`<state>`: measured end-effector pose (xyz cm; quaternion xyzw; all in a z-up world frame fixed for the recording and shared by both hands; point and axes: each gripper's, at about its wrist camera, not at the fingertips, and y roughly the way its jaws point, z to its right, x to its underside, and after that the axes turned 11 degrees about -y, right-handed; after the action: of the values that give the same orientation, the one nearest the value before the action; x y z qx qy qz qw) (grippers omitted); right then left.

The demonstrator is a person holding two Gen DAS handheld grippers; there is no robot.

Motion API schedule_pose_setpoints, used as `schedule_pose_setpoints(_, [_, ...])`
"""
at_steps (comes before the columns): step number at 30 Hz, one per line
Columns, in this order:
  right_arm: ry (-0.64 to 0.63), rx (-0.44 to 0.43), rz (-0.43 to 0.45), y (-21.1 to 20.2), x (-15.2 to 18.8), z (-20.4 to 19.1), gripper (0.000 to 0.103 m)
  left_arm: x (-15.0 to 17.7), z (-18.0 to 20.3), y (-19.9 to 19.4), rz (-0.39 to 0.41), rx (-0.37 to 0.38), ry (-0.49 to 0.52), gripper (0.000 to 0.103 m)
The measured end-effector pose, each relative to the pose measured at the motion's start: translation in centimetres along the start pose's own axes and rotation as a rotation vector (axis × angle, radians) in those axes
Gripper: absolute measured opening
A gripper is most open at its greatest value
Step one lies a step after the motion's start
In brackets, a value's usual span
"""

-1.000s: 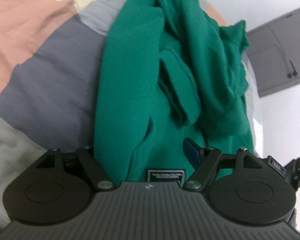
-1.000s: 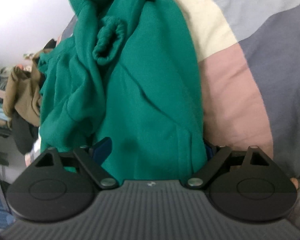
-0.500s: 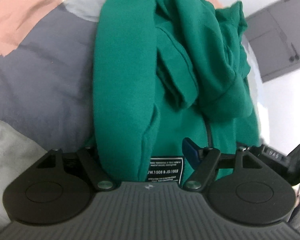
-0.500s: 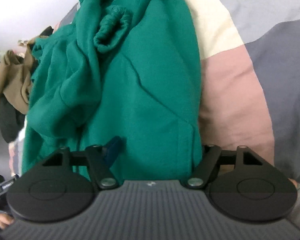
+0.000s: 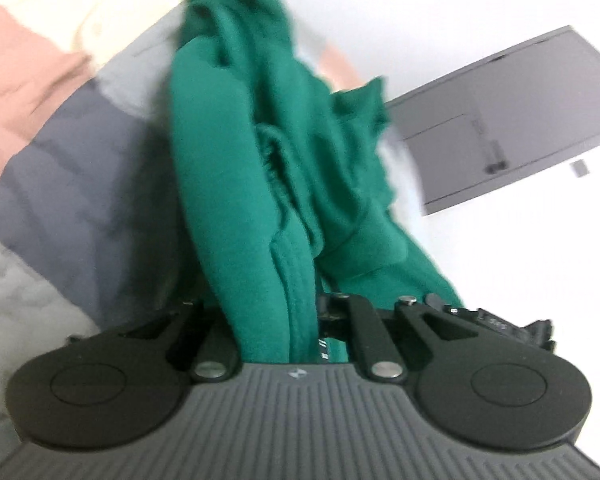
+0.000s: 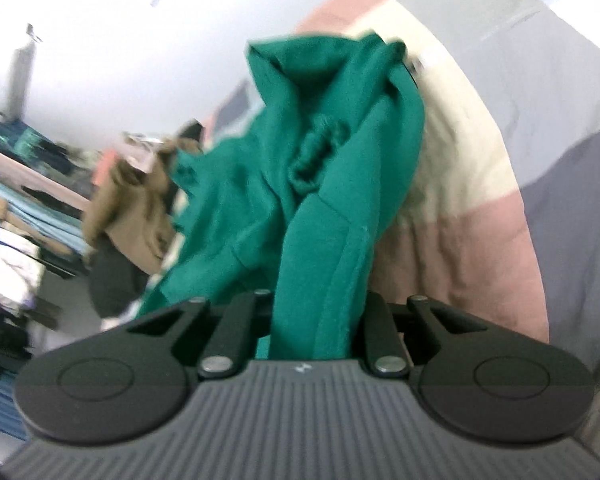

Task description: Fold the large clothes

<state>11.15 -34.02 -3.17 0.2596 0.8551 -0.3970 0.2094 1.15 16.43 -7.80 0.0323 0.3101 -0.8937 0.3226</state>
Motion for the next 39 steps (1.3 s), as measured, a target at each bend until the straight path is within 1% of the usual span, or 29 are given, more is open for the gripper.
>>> schedule_pose_setpoints(5, [-0.006, -0.083, 0.043, -4.0, -0.6, -0.4, 0.016, 0.8, 1.0, -3.9, 0.023, 0.143, -0.022, 0.010])
schedule_pose_setpoints(7, [-0.014, -0.117, 0.060, -5.7, -0.6, -0.6, 0.016, 1.6, 1.3, -5.9, 0.028, 0.199, -0.027, 0.010])
schedule_pose_setpoints(8, [-0.019, -0.130, 0.068, -6.3, -0.4, -0.8, 0.016, 2.2, 1.8, -5.7, 0.034, 0.212, -0.025, 0.010])
schedule_pose_setpoints(10, [-0.028, -0.154, 0.084, -7.9, -0.1, -1.2, 0.016, 3.4, 2.1, -7.5, 0.039, 0.251, -0.026, 0.010])
schedule_pose_setpoints(14, [-0.033, -0.190, 0.112, -10.5, 1.2, -1.9, 0.016, 5.7, 2.2, -9.5, 0.030, 0.302, -0.033, 0.010])
schedule_pose_setpoints(17, [-0.027, -0.203, 0.127, -11.9, 2.3, -1.8, 0.016, 7.0, 1.6, -10.5, 0.055, 0.355, -0.020, 0.010])
schedule_pose_setpoints(19, [-0.006, -0.197, 0.125, -11.9, 2.5, -1.4, 0.016, 7.7, 1.2, -10.6, 0.085, 0.352, 0.005, 0.010])
schedule_pose_setpoints(21, [0.010, -0.180, 0.122, -11.5, 2.2, -0.8, 0.016, 7.5, 0.8, -9.9, 0.095, 0.360, 0.007, 0.010])
schedule_pose_setpoints(24, [0.037, -0.173, 0.117, -10.2, 1.1, -0.4, 0.016, 6.5, 0.5, -8.0, 0.112, 0.381, -0.026, 0.010])
schedule_pose_setpoints(27, [0.059, -0.185, 0.132, -8.8, -0.6, -0.4, 0.016, 4.1, 1.0, -6.9, 0.142, 0.401, -0.040, 0.011])
schedule_pose_setpoints(29, [0.071, -0.191, 0.149, -7.7, -2.1, -0.7, 0.016, 1.8, 2.0, -5.7, 0.167, 0.394, -0.035, 0.011])
schedule_pose_setpoints(30, [0.076, -0.186, 0.156, -7.0, -3.1, -1.0, 0.016, 0.7, 2.4, -5.2, 0.178, 0.385, -0.031, 0.011])
schedule_pose_setpoints(33, [0.108, -0.169, 0.168, -4.4, -6.5, -0.7, 0.017, -4.2, 3.9, -2.1, 0.209, 0.349, -0.029, 0.012])
schedule_pose_setpoints(35, [0.150, -0.141, 0.172, -2.1, -8.9, -0.4, 0.017, -7.2, 5.2, -0.2, 0.236, 0.296, 0.000, 0.012])
schedule_pose_setpoints(37, [0.180, -0.108, 0.174, 0.6, -11.2, 0.2, 0.017, -9.8, 6.0, 2.0, 0.253, 0.262, 0.001, 0.012])
schedule_pose_setpoints(39, [0.207, -0.080, 0.175, 3.2, -13.0, 1.1, 0.017, -12.1, 6.5, 4.2, 0.278, 0.222, 0.040, 0.013])
